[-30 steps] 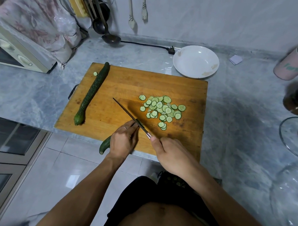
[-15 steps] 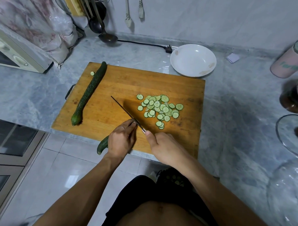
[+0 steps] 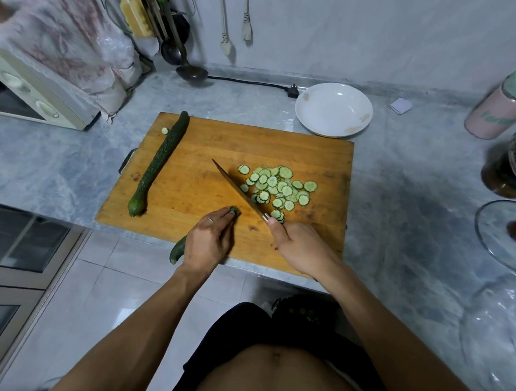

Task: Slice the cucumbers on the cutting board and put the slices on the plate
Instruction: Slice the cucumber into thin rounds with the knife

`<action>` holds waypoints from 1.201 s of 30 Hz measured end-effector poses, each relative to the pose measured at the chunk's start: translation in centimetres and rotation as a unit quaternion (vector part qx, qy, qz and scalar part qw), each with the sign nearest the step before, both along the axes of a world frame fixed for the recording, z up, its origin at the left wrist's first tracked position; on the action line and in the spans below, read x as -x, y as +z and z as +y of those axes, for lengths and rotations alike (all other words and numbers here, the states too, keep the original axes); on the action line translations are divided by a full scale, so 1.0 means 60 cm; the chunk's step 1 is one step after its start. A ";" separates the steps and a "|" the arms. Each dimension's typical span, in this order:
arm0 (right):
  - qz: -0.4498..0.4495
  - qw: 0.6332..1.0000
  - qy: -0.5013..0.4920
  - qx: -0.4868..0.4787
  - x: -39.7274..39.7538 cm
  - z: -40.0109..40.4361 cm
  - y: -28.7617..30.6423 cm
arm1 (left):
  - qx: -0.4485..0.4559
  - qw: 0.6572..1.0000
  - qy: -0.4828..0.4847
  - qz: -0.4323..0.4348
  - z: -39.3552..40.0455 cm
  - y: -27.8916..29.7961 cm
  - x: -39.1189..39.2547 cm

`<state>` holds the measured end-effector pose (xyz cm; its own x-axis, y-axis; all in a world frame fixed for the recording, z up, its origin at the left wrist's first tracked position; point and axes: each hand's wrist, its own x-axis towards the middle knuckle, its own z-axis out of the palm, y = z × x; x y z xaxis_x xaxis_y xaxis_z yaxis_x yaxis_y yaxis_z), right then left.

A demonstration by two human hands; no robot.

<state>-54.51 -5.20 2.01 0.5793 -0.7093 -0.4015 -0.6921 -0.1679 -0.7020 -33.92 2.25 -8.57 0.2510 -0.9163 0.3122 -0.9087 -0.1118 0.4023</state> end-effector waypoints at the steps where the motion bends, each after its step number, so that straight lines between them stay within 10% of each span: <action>1: 0.002 1.000 0.000 0.003 0.004 0.001 0.000 | 0.003 1.000 -0.002 -0.004 0.000 -0.002 0.000; 36: 0.033 0.999 0.035 -0.017 -0.024 0.036 -0.005 | 0.025 0.999 -0.017 -0.026 -0.001 0.003 0.012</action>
<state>-53.05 -3.04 1.70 0.5991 -0.6526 -0.4639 -0.7243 -0.1947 -0.6614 -34.64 2.18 -8.39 0.2029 -0.9071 0.3687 -0.9311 -0.0622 0.3593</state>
